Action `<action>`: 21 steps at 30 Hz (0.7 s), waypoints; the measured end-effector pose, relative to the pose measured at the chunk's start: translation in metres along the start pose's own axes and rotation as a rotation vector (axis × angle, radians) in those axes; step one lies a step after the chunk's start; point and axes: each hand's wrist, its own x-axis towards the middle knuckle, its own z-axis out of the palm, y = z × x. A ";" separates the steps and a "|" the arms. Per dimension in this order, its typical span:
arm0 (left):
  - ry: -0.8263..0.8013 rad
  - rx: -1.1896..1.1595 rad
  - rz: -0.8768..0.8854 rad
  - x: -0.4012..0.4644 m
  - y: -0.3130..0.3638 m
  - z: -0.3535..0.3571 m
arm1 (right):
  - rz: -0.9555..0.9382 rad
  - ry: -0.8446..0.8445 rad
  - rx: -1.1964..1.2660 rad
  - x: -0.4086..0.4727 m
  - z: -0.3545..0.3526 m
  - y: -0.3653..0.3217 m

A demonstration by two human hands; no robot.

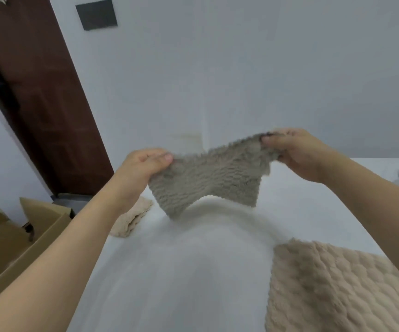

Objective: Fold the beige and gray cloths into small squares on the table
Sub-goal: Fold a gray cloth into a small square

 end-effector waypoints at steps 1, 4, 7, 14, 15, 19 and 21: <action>-0.121 -0.012 -0.103 -0.010 -0.006 -0.002 | 0.133 -0.073 -0.009 -0.007 -0.003 0.008; -0.500 0.066 -0.454 -0.039 -0.033 0.003 | 0.565 -0.307 -0.372 -0.031 -0.004 0.035; -0.738 0.241 -0.721 -0.064 -0.058 0.025 | 0.855 -0.481 -0.781 -0.048 -0.001 0.063; -0.484 0.474 -0.738 -0.064 -0.073 0.034 | 0.698 -0.285 -0.832 -0.047 0.015 0.079; -0.390 0.537 -0.715 -0.059 -0.078 0.032 | 0.648 -0.240 -0.812 -0.042 0.016 0.082; -0.071 0.693 -0.588 -0.044 -0.104 0.029 | 0.501 -0.130 -0.810 -0.018 0.031 0.093; -0.001 0.844 -0.491 -0.042 -0.121 0.031 | 0.467 -0.077 -0.905 -0.006 0.042 0.106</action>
